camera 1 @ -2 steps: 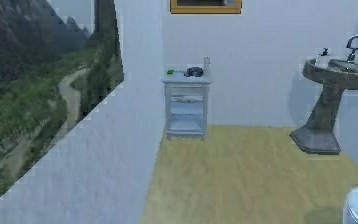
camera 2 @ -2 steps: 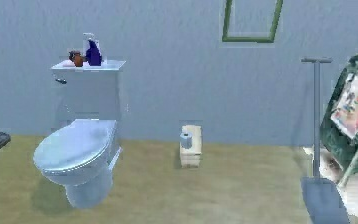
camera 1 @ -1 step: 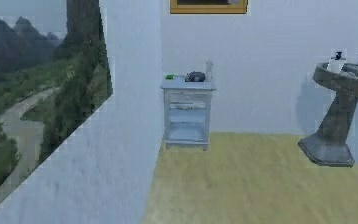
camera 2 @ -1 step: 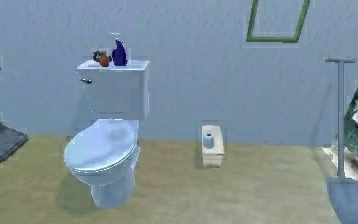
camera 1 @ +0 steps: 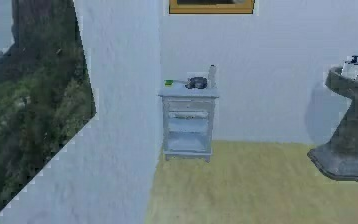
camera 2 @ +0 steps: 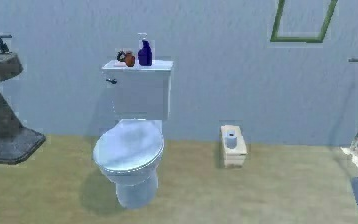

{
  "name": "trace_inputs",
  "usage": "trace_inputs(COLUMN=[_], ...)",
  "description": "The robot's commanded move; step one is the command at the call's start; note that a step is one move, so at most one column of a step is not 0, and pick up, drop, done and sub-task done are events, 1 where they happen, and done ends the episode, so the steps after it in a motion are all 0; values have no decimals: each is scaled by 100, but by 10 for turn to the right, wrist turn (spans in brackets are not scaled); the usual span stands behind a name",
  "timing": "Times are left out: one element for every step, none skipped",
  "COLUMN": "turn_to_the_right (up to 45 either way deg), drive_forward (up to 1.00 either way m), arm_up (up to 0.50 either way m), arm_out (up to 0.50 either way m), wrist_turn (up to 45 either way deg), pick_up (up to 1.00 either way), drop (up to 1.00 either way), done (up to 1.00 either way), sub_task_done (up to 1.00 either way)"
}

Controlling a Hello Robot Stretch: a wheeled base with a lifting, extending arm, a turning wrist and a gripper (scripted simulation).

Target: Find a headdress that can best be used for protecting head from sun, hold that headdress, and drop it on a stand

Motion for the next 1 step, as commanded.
trace_inputs(turn_to_the_right=[450], drive_forward=[0], arm_up=[0], arm_out=[0], wrist_turn=[0], pick_up=[0], drop=[0], done=[0], sub_task_done=[0])
